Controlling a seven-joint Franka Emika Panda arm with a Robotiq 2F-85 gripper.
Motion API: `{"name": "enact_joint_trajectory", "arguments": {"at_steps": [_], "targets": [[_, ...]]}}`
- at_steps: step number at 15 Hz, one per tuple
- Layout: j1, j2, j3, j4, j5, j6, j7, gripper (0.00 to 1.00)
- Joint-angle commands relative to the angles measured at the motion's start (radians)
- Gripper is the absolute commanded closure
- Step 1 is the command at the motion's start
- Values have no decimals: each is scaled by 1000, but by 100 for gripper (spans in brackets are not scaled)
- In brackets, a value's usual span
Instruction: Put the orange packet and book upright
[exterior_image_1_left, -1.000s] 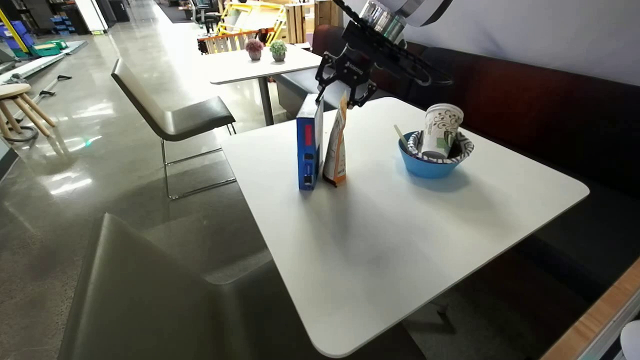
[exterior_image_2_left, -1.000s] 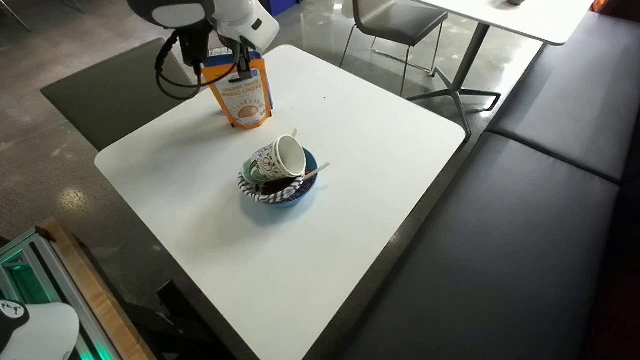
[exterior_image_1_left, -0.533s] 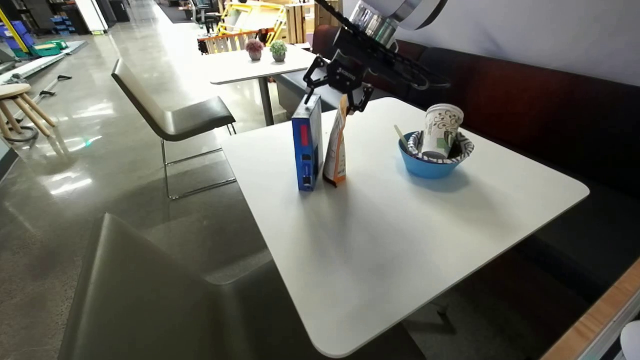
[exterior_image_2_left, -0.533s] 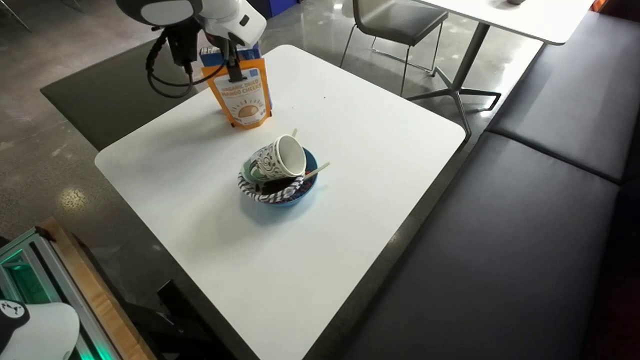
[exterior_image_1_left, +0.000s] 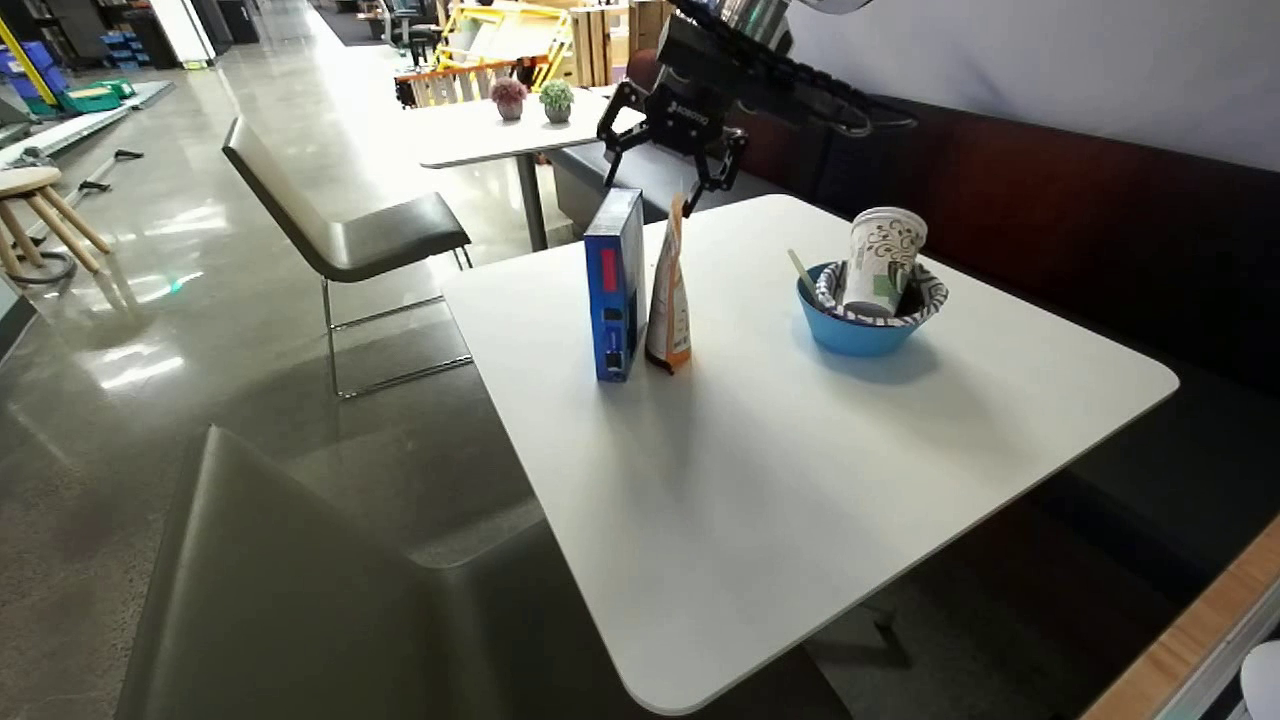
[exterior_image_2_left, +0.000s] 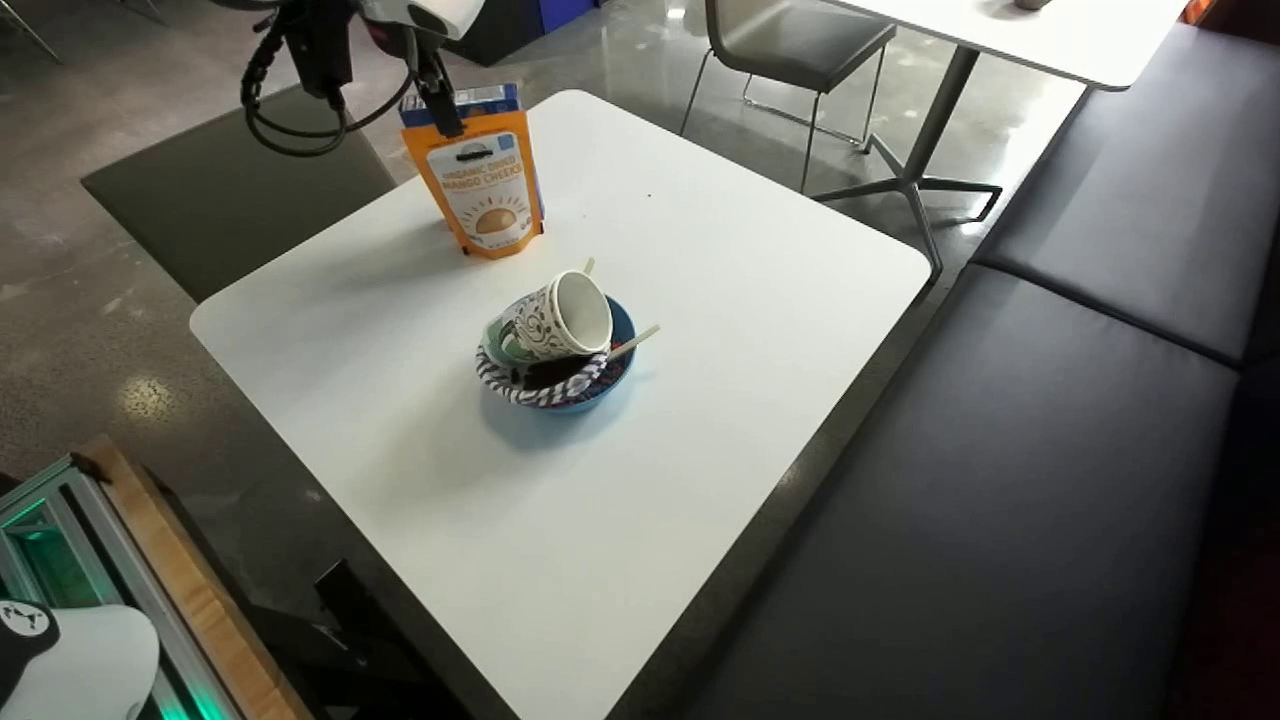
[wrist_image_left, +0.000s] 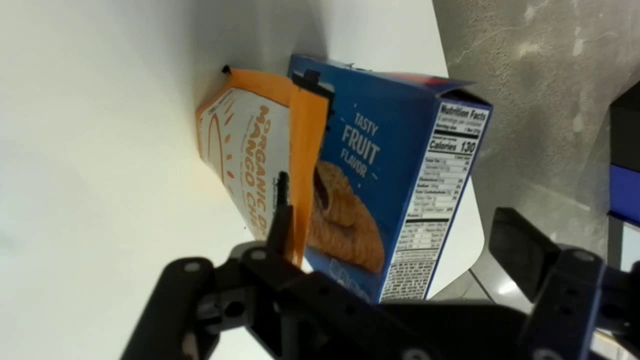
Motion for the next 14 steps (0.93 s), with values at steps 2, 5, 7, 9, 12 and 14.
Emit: {"name": "enact_joint_trajectory", "arguments": {"at_steps": [2,5,7,9,12,14], "targets": [[102,-133,-117,-139,-266,73,330,0],[148,-208,-189,-181,-515,3,555,0],[99,-263,-109,-195,-684,-44,700,0],[95,-329,-49,-219,-783,-85,767,0],[94,-418,38,-236,-769,-180,759,0],[87,-462,70,-229,-747,-239,709,0]]}}
